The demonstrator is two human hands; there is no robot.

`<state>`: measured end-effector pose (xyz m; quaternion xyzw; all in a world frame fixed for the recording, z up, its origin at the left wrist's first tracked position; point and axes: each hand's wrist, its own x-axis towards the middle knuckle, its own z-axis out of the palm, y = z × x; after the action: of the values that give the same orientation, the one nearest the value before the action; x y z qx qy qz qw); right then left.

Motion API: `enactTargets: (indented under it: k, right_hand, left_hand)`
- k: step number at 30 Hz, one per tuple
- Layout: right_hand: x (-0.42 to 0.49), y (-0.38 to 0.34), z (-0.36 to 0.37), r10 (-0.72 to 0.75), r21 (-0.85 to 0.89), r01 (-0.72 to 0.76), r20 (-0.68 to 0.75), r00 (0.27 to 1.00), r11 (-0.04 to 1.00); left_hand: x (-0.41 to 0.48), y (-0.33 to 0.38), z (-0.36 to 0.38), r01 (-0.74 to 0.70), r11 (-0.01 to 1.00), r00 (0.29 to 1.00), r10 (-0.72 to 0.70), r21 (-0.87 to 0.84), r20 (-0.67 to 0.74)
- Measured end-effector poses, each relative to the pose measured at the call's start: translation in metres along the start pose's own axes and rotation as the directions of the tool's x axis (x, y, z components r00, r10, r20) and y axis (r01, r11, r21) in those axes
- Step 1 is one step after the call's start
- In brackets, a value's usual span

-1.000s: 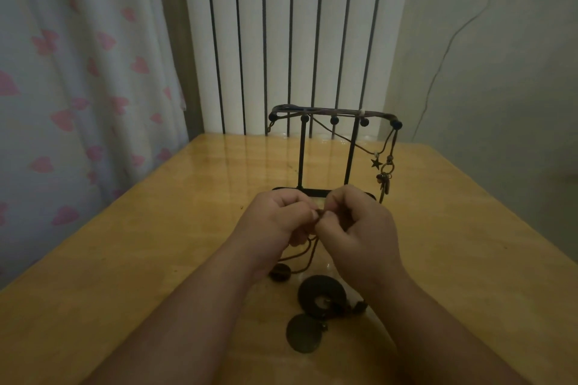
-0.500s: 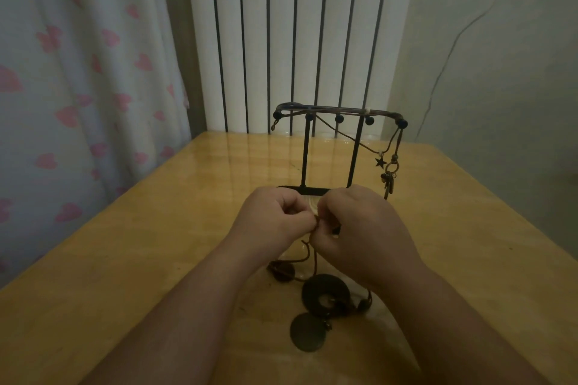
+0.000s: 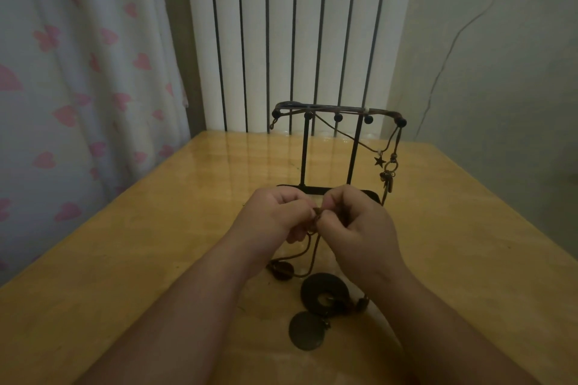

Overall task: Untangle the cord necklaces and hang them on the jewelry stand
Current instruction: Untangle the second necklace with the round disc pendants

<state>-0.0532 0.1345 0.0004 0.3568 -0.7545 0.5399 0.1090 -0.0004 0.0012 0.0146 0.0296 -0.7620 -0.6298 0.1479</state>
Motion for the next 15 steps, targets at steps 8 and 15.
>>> enactTargets:
  k: [8, 15]
  right_hand:
    - [0.003, -0.007, -0.013, -0.091, -0.427, 0.162, 0.183, 0.979, 0.89]
    - [0.011, -0.014, -0.012, -0.028, -0.633, 0.24, 0.325, 0.945, 0.736]
  left_hand:
    - [0.001, -0.006, -0.006, -0.062, 0.967, 0.996, 0.077, 0.246, -0.049]
    - [0.001, -0.007, -0.002, -0.082, 0.913, 0.991, 0.117, 0.4, -0.063]
